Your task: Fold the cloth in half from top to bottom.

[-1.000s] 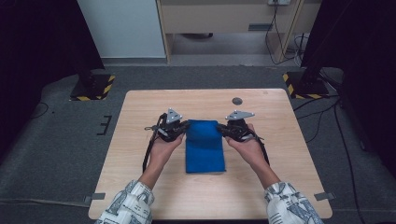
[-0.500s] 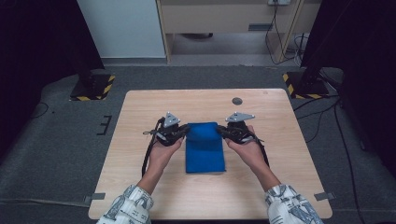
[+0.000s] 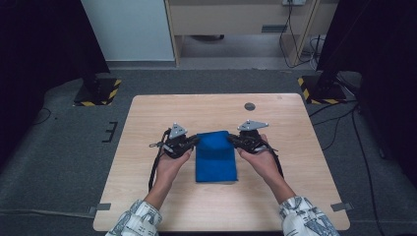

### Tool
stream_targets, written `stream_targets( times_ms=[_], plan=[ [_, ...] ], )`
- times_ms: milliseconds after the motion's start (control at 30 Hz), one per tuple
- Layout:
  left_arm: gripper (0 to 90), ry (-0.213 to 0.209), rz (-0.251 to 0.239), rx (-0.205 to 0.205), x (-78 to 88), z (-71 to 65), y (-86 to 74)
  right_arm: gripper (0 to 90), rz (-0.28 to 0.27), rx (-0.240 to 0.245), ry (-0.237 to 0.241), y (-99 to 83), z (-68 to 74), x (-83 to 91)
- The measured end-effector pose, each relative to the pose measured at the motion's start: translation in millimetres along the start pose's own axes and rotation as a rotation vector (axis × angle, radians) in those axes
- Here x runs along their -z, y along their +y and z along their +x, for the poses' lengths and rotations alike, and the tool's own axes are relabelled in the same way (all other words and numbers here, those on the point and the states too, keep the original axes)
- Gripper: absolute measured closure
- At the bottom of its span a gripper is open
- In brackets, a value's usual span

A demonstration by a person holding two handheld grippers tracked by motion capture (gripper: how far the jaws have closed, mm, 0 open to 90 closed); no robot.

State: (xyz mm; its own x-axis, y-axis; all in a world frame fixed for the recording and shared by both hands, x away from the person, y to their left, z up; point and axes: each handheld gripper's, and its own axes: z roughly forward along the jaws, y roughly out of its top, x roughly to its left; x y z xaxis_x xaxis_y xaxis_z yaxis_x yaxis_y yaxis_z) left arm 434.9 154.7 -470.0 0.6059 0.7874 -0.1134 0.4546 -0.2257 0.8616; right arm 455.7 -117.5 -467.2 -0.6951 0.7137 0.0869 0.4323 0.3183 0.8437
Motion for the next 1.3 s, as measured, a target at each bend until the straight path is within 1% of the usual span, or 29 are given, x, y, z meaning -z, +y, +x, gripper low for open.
stream_targets(
  times_ms=[133, 433, 533, 733, 833, 900, 933, 1033, 1200, 1233, 1300],
  plan=[
    [81.6, -0.004, -0.001, -0.002, 0.9, -0.1, -1.8, 85.5, 0.003, 0.006, 0.004, -0.5, 1.4, -0.7],
    [83.0, -0.021, -0.005, -0.007, 2.0, -6.4, -2.0, 85.2, 0.013, 0.001, 0.015, -6.3, 3.4, -0.2],
    [83.1, -0.025, 0.001, -0.017, 3.3, -8.3, -3.1, 85.2, 0.012, 0.010, 0.019, -8.0, 4.2, -0.3],
    [84.0, -0.027, -0.006, -0.009, 6.4, -9.7, -3.8, 84.8, 0.012, 0.002, 0.021, -10.9, 5.8, 0.9],
    [84.6, -0.036, -0.004, -0.016, 7.6, -11.8, -4.7, 84.5, 0.017, 0.006, 0.022, -12.8, 6.9, 1.4],
    [85.3, -0.045, 0.003, -0.018, 7.7, -12.9, -6.0, 84.1, 0.020, -0.002, 0.025, -14.9, 8.3, 1.7],
    [85.3, -0.042, 0.010, -0.025, 7.9, -13.5, -6.7, 83.8, 0.023, 0.001, 0.025, -16.5, 8.5, 1.6],
    [85.4, -0.040, 0.015, -0.028, 9.2, -15.1, -9.0, 83.4, 0.027, 0.003, 0.020, -21.6, 9.7, 2.4],
    [85.5, -0.039, 0.021, -0.030, 10.2, -17.9, -12.2, 82.4, 0.028, -0.001, 0.019, -23.9, 9.4, 6.1],
    [85.5, -0.041, 0.021, -0.025, 10.4, -18.7, -13.2, 82.4, 0.028, -0.001, 0.019, -23.9, 9.4, 6.1],
    [85.5, -0.040, 0.026, -0.031, 10.7, -20.0, -15.2, 82.3, 0.027, -0.001, 0.021, -25.2, 10.1, 6.8]
  ],
)
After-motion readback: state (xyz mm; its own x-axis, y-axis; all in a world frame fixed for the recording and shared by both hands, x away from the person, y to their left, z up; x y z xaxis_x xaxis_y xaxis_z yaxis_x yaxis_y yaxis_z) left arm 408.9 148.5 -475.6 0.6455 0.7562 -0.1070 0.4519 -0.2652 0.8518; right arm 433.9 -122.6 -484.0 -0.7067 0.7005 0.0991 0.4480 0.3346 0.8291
